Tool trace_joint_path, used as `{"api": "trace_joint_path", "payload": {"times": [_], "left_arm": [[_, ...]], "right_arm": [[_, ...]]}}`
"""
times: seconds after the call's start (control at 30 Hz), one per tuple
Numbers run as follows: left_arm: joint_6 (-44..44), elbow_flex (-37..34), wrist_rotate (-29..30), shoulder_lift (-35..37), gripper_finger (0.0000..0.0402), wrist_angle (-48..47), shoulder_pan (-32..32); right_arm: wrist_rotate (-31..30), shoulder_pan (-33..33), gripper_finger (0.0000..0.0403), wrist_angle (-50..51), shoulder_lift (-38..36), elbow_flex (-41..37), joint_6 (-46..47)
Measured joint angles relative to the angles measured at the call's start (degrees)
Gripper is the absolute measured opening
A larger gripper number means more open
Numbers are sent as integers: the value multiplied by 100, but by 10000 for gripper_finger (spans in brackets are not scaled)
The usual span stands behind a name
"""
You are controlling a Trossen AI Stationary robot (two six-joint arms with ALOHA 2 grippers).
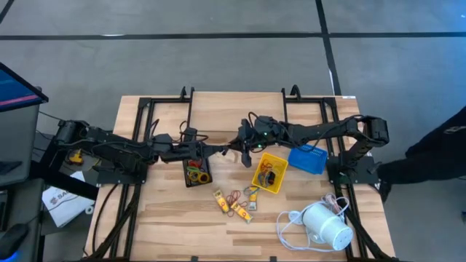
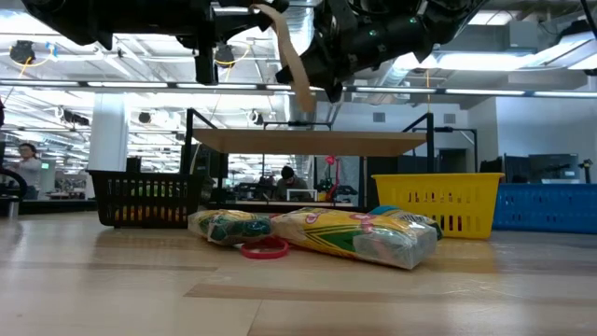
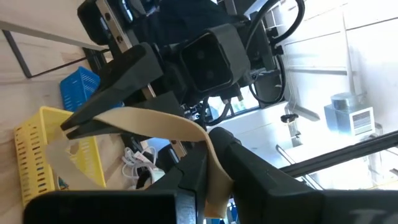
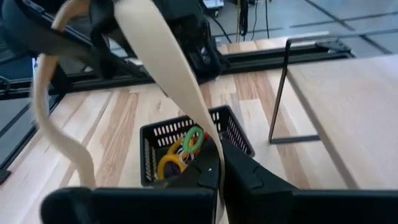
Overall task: Pick & Place Office Desk Supplies
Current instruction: Put the light brown rubber band into the yellow bin
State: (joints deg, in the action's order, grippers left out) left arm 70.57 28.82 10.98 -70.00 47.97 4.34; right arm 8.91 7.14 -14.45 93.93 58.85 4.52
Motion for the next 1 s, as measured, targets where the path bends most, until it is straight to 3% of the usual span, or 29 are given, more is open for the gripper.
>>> {"api": "trace_joint_path", "payload": {"times": [0.2,0.7,1.0], "left_arm": [[22,0,-5,-2,71,1,2],[144,4,-66,-2,206,102,2],[6,2,-63,-2,222,88,2]], "right_arm": [[-12,0,1,219,0,0,67],[2,-33,0,400,2,-7,320],[-252,-165,0,798,2,-7,321]]}}
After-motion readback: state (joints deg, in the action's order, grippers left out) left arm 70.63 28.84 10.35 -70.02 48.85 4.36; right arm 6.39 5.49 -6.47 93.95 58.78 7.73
